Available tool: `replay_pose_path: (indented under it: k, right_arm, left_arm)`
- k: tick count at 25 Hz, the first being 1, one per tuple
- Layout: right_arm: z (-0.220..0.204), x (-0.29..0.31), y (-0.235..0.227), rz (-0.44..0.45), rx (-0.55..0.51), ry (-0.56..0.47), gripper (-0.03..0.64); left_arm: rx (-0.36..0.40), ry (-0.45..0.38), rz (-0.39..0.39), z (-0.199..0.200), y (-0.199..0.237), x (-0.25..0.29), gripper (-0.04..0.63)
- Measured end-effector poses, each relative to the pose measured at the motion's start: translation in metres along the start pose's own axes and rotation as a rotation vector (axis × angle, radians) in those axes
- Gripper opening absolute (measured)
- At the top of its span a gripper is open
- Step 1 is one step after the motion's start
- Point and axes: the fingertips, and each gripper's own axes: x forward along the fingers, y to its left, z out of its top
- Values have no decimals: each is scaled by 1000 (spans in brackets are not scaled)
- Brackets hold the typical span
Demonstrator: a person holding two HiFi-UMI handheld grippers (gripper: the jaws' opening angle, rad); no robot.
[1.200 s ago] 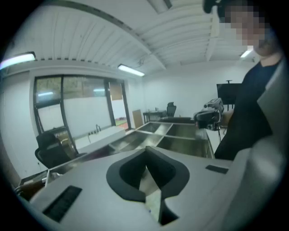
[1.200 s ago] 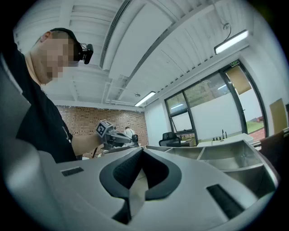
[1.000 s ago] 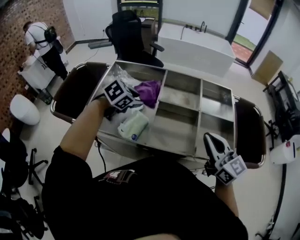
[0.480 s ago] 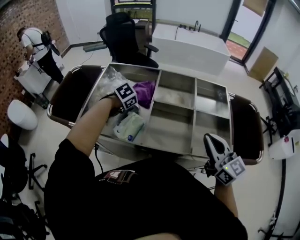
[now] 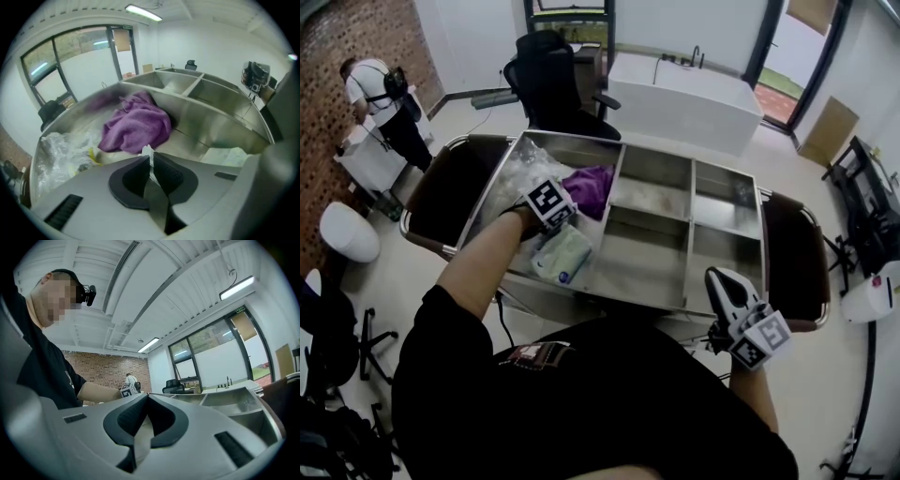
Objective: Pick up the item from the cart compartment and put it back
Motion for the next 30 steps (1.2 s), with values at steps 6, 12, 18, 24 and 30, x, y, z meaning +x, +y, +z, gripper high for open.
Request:
replay_pose_path:
  k: [6,12,18,24,30]
  right_arm:
    - [4,2,-1,1,-6,-7,2]
    - [-4,13,1,16,0,37,2]
    - [0,17,3,29,-19,29,2]
    - [-7,13,0,16,6,56,2]
    - [-2,13,-1,19,-9,29,2]
  left_arm:
    - [-119,-688,-32,92,-29,-154,18]
    - [-122,-1124,-310,120,-165,-204,18]
    - [-264,-1168,-407,121,-194,-181,14]
    - [-232,-1195,-403,115,-200,-185,8]
    - [-251,-1178,-430,117,-199,-187,8]
